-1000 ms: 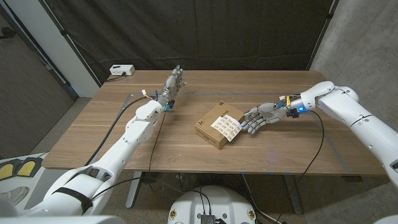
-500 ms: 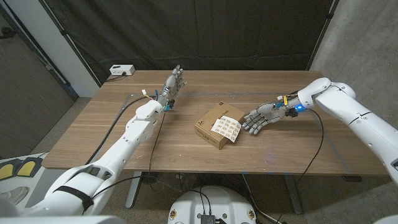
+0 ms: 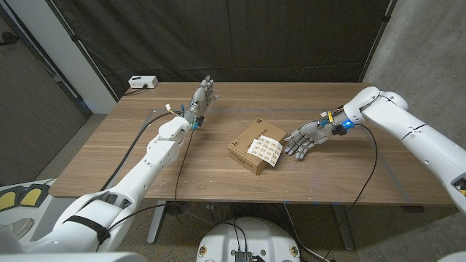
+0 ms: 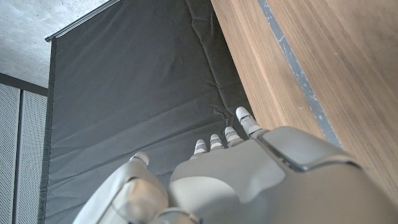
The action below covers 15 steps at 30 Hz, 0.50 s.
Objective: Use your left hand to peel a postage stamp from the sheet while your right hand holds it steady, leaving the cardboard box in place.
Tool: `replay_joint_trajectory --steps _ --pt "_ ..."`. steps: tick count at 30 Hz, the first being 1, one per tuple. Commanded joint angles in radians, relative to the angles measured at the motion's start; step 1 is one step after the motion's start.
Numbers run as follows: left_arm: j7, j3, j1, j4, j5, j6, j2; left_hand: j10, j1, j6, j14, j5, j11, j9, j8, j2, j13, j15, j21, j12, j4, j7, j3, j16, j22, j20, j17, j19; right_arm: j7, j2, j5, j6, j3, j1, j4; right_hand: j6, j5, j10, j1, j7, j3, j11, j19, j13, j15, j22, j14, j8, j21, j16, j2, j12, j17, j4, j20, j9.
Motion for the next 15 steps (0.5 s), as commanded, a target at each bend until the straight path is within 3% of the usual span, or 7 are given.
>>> replay_joint_trajectory --steps 1,4,7,11,15 --pt "-0.001 -0.004 -0.004 0.009 -0.004 -0.003 -0.001 -0.073 0.009 -0.078 -0.08 0.007 0.001 0.003 -0.001 0.065 0.003 -0.009 -0.002 -0.002 -0.007 -0.006 0.004 -0.001 0.003 0.005 0.002 -0.103 0.14 0.051 -0.003 0.068 -0.06 0.083 0.137 0.022 0.008 0.021 -0.008 0.001 -0.01 -0.002 0.005 0.003 -0.038 0.012 0.018 0.011 0.016 0.025 0.0 0.01 0.017 -0.001 -0.01 0.002" --pt "-0.002 -0.005 -0.003 0.01 -0.005 -0.005 -0.001 -0.073 0.01 -0.079 -0.08 0.007 0.001 0.003 -0.001 0.065 0.003 -0.009 -0.003 -0.003 -0.007 -0.008 0.004 -0.002 0.003 0.006 0.002 -0.103 0.14 0.045 0.039 0.096 -0.099 0.109 0.166 0.022 0.01 0.02 -0.002 -0.001 -0.009 -0.005 0.0 0.003 -0.038 0.015 0.016 0.01 0.019 0.032 0.003 0.008 0.023 -0.004 -0.013 0.002" --pt "-0.002 -0.006 -0.003 0.01 -0.006 -0.005 -0.001 -0.072 0.011 -0.079 -0.08 0.007 0.001 0.003 -0.001 0.065 0.003 -0.009 -0.003 -0.002 -0.008 -0.008 0.004 -0.001 0.003 0.005 0.002 -0.102 0.14 0.051 0.067 0.115 -0.116 0.121 0.192 0.036 0.015 0.038 0.042 -0.004 -0.001 0.001 0.012 0.002 -0.044 0.032 0.035 0.011 0.046 0.072 0.009 0.011 0.046 -0.028 -0.008 0.002" --pt "-0.001 -0.008 -0.001 0.012 -0.008 -0.006 -0.002 -0.073 0.011 -0.079 -0.08 0.007 0.001 0.003 -0.001 0.064 0.003 -0.009 -0.004 -0.002 -0.008 -0.008 0.004 -0.001 0.003 0.005 0.002 -0.102 0.138 0.077 0.077 0.132 -0.08 0.099 0.212 0.093 0.018 0.126 0.127 -0.011 -0.002 -0.003 0.037 0.005 -0.088 0.084 0.076 0.02 0.125 0.195 0.013 0.03 0.132 -0.05 -0.019 0.005" --pt "-0.002 -0.008 -0.001 0.013 -0.008 -0.003 -0.002 -0.073 0.012 -0.079 -0.08 0.007 0.001 0.003 -0.001 0.064 0.003 -0.008 -0.004 -0.003 -0.009 -0.008 0.004 -0.002 0.003 0.005 0.002 -0.101 0.14 0.101 0.119 0.152 -0.057 0.088 0.258 0.149 0.017 0.195 0.201 -0.02 -0.006 -0.017 0.061 0.017 -0.113 0.138 0.118 0.03 0.207 0.316 0.021 0.045 0.21 -0.053 -0.031 0.011"
